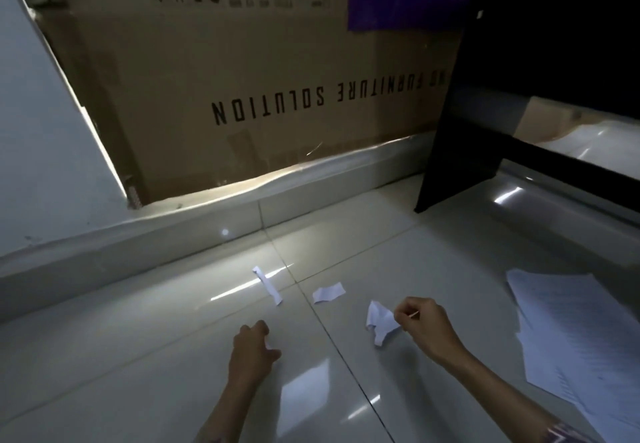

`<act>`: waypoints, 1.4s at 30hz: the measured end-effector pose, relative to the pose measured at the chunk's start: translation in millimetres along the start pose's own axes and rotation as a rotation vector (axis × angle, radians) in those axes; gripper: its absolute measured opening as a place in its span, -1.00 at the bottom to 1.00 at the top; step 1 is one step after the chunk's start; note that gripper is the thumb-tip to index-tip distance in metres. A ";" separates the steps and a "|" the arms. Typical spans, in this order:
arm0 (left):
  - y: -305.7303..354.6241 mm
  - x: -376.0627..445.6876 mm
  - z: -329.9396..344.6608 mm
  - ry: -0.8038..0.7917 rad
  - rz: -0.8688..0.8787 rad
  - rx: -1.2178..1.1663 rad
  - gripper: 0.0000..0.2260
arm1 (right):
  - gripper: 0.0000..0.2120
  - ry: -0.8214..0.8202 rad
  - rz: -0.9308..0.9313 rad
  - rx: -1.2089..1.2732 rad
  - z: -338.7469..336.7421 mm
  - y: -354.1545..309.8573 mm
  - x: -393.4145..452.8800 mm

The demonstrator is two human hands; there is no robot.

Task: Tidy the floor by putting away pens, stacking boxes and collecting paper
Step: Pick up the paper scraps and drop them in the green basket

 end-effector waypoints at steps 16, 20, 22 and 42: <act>-11.6 22.5 -7.9 0.020 0.158 -0.313 -0.76 | -0.50 -0.077 0.160 -0.237 49.5 32.4 51.9; -1.5 50.7 -25.0 0.131 0.205 -0.397 -0.74 | -0.47 -0.073 0.172 -0.231 56.0 42.9 52.1; 4.5 68.8 -30.1 0.163 0.230 -0.350 -0.80 | -0.57 -0.067 0.158 -0.238 54.7 47.8 53.7; 15.1 130.3 -14.1 -0.143 0.284 0.021 -0.65 | -0.84 -0.171 -0.056 0.279 76.3 -11.2 60.6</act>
Point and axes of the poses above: each hand's wrist, its own x-axis towards the middle knuckle, its own z-axis out of the palm, y = z × x, the point moved 2 cm from there along x, towards the middle knuckle, and after that the axes turned 2 degrees about -y, right-handed, at the moved point
